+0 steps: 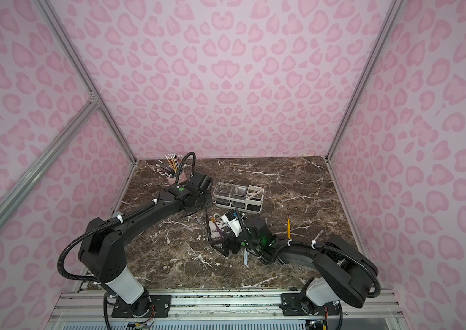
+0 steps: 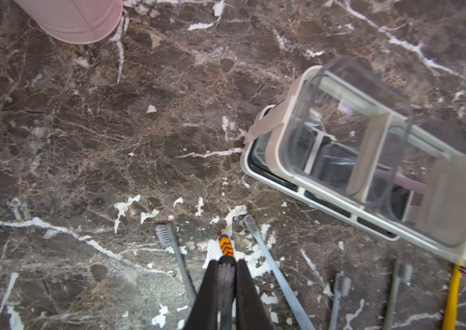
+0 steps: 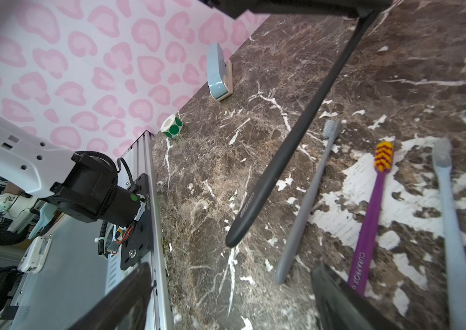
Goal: Place the toothbrush into the toothbrush holder
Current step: Pick up the toothbrush from the center of the board.
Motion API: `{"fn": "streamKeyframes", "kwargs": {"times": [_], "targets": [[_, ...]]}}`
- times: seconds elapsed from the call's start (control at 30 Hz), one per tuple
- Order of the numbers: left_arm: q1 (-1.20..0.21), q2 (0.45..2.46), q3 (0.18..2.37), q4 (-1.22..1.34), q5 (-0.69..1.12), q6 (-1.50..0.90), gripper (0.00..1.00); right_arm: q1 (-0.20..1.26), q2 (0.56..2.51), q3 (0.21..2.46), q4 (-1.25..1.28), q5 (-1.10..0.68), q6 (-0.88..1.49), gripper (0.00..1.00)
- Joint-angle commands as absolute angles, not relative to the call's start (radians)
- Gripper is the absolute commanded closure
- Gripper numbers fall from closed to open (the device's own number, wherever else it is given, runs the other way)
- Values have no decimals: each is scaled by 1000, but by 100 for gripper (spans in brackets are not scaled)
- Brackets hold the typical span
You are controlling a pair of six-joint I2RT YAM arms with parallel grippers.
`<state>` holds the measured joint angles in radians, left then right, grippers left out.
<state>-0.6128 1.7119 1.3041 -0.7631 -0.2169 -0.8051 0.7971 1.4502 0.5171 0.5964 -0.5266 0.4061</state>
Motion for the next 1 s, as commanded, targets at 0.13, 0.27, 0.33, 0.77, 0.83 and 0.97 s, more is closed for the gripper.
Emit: {"fn": "streamKeyframes", "kwargs": {"times": [0.13,0.27,0.33,0.77,0.83,0.97], "targets": [[-636,1677,1297,-735,-199,-835,99,808,1498,561,652,-533,447,22],[-643,1662,1292,-729,-191,-841,99,813,1523,582,658,-542,458,29],[-645,1652,1254,-722,-185,-842,99,816,1535,592,659,-540,462,35],[-653,1612,1211,-707,-156,-852,99,817,1584,622,672,-558,483,51],[-655,1610,1211,-708,-155,-853,99,817,1592,626,674,-564,486,53],[-656,1609,1216,-707,-154,-856,99,818,1603,626,684,-568,492,58]]}}
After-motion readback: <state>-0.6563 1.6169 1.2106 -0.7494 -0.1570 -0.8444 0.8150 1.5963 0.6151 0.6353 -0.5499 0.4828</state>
